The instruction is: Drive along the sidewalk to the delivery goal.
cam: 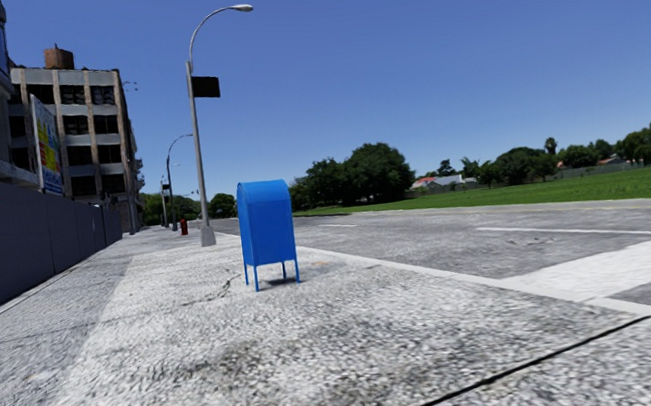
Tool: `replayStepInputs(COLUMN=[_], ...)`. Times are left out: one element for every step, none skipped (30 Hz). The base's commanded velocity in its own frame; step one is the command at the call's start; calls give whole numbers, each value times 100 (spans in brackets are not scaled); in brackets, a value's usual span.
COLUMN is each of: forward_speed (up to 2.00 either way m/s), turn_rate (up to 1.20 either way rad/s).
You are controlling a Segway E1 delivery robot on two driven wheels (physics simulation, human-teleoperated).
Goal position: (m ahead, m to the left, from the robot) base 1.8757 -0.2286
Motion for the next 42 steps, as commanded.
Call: replayStepInputs(forward_speed=[88,88,88,88,88,88,88,87,87,84,82,82,82,82,82,82,81,81,81,81,81,81,81,80,74,69,69,64,63,63,62,61,61,61,55,42,42,33,30,29,29,28], turn_rate=[46,46,42,37,31,31,14,0,0,0,0,0,0,0,0,0,0,0,0,0,0,0,0,0,0,0,0,0,0,0,0,0,0,0,0,0,0,0,0,0,0,0])
